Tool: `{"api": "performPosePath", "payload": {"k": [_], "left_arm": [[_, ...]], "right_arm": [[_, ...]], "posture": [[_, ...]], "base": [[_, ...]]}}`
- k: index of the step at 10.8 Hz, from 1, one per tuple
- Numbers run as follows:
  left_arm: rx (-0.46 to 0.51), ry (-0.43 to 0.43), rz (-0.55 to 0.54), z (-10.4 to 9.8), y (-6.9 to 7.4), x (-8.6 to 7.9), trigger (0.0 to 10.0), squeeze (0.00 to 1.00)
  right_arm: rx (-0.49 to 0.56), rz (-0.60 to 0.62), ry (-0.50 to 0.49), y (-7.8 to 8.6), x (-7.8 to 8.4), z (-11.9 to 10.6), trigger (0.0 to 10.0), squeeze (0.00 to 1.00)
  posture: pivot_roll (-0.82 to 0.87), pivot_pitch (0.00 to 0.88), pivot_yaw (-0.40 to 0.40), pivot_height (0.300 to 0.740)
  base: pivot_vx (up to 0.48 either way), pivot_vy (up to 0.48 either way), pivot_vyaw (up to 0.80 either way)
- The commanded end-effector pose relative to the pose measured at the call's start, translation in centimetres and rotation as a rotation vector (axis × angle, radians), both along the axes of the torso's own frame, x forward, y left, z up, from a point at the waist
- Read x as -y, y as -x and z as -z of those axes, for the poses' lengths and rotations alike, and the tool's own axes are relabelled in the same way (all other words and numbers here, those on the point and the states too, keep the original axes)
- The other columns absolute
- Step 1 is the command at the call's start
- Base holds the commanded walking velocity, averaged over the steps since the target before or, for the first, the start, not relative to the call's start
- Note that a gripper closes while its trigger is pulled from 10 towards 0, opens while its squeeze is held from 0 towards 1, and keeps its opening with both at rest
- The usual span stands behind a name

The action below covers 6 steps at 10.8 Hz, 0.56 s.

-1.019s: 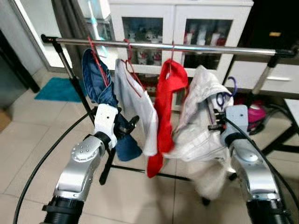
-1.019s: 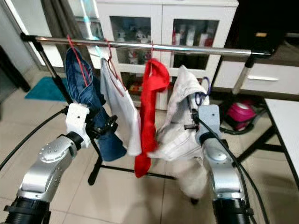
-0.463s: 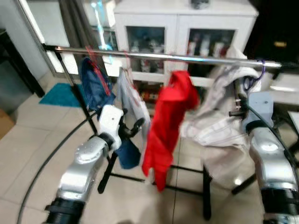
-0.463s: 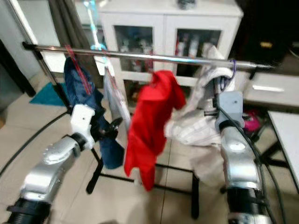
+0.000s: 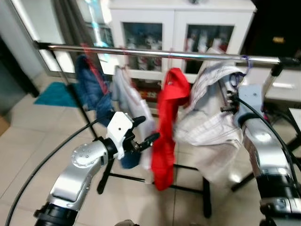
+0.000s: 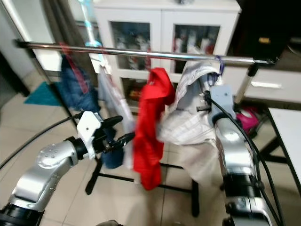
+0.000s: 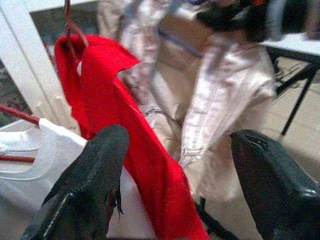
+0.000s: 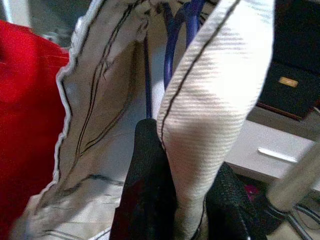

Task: Hang hanger

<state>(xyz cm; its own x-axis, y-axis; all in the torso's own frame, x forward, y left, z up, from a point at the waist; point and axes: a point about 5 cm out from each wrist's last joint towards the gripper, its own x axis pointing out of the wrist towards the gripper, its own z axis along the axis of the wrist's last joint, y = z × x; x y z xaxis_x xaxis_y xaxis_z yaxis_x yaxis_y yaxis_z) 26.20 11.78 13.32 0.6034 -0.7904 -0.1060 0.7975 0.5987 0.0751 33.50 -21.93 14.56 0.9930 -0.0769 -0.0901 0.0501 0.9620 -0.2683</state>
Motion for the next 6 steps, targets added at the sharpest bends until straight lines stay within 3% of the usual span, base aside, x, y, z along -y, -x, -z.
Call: {"api": "performPosePath", "payload": {"k": [1, 4, 6], "left_arm": [[0.000, 0.009, 0.048, -0.5, 0.3, 0.2, 10.0, 0.00], [0.019, 0.009, 0.094, -1.9, 0.0, -0.1, 10.0, 0.00], [0.019, 0.003, 0.089, -2.0, -0.1, -0.3, 10.0, 0.00]], "right_arm": [[0.078, -0.013, -0.003, -1.1, -0.3, -2.2, 10.0, 0.00], [0.039, 0.024, -0.079, -4.1, -0.1, -3.2, 10.0, 0.00], [-0.006, 0.052, -0.113, -5.1, 0.1, -3.2, 10.0, 0.00]], "posture": [[-0.04, 0.000, 0.056, 0.740], [-0.03, 0.000, 0.066, 0.740], [-0.02, 0.000, 0.061, 0.740]], "base": [[0.000, 0.000, 0.00], [0.000, 0.000, 0.00], [0.000, 0.000, 0.00]]}}
